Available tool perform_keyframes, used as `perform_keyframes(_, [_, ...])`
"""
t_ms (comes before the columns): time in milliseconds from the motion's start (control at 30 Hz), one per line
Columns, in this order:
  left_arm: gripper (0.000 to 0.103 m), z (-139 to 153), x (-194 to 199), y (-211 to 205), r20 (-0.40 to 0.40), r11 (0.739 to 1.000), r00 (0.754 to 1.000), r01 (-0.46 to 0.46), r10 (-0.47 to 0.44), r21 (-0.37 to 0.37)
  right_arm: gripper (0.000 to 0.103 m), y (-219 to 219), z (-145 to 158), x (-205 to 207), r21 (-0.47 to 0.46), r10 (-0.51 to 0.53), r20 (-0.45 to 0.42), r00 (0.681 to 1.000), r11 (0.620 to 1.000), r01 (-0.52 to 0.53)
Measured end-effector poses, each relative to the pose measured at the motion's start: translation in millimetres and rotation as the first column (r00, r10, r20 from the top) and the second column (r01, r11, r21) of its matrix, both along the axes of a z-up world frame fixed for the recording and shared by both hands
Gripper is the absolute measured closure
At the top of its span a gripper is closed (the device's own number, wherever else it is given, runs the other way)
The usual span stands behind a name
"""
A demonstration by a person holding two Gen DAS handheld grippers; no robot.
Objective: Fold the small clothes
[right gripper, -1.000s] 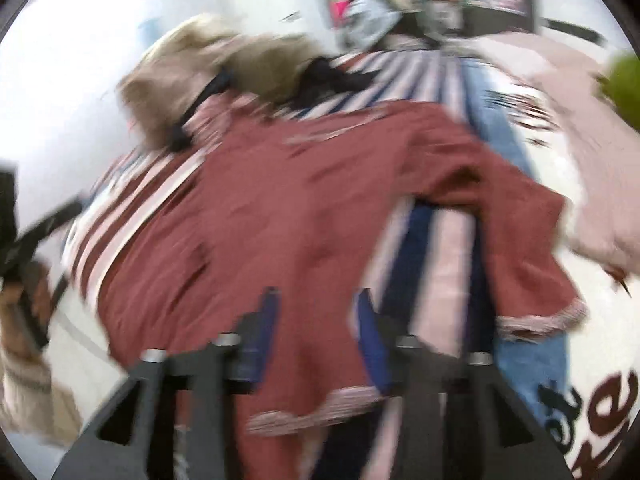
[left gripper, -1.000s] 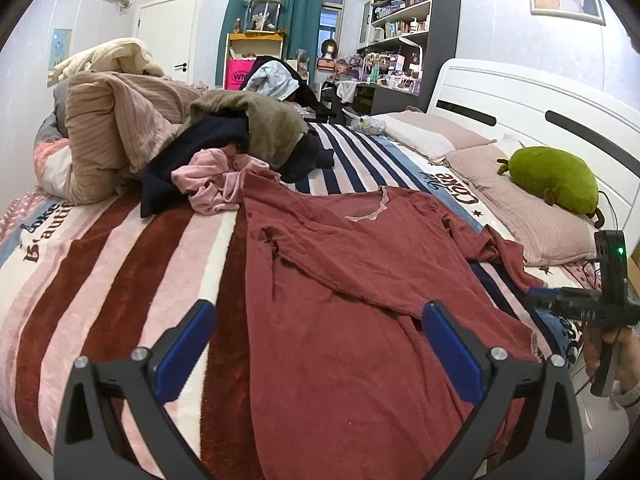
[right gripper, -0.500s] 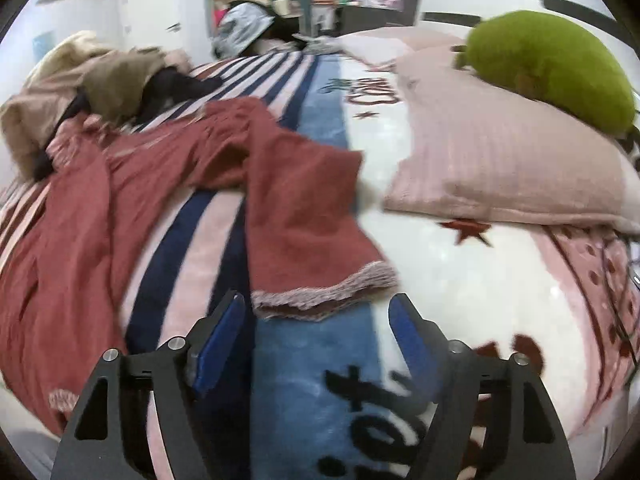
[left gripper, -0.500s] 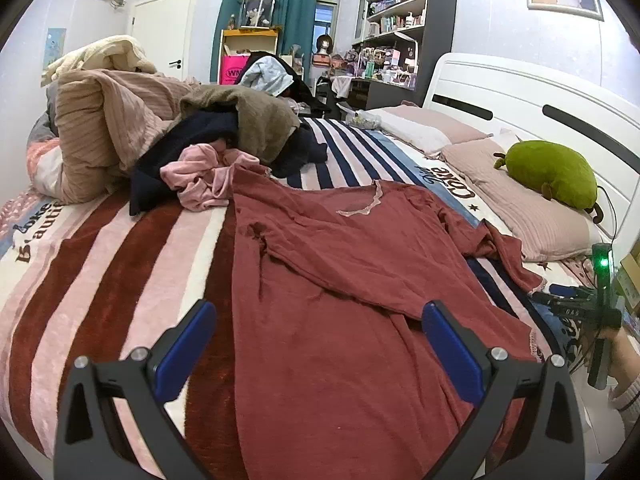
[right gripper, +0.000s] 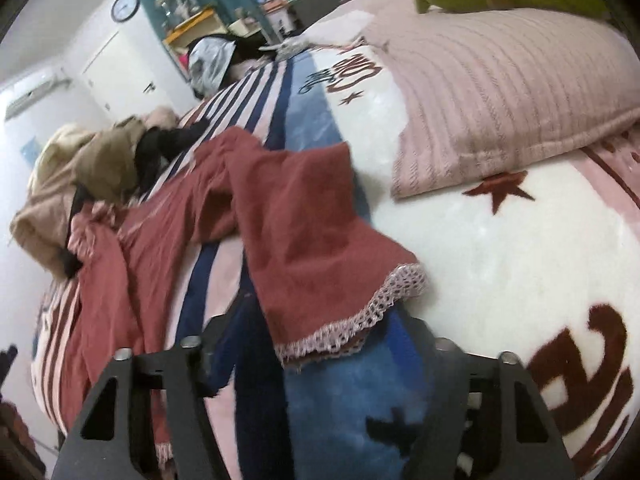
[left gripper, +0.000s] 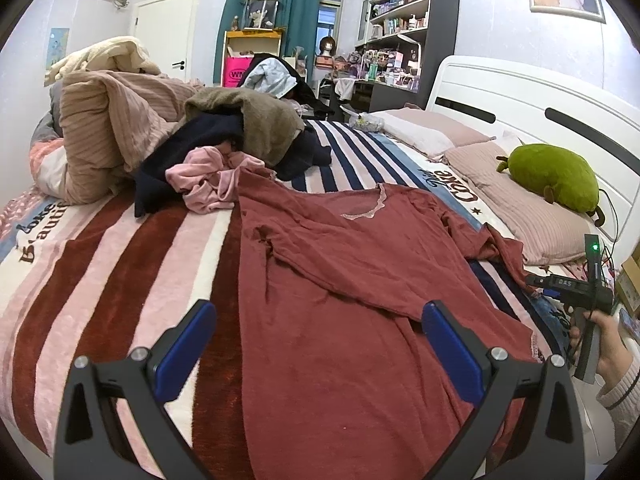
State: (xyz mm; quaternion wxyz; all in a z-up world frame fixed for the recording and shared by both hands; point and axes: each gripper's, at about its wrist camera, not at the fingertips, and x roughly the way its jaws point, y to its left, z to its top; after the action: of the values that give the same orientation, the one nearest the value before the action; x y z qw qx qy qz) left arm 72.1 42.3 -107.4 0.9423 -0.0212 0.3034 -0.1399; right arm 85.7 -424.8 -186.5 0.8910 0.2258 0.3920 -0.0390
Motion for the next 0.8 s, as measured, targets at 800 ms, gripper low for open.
perform_keyframes(800, [0.001,3.8,-4.2,15.8,0.02,1.0,1.0,-0.023,0.023,-0.016,0.103,155.6,113.7,3.0,-0.124,0.486,0.332,0.808,0.872,-0.474])
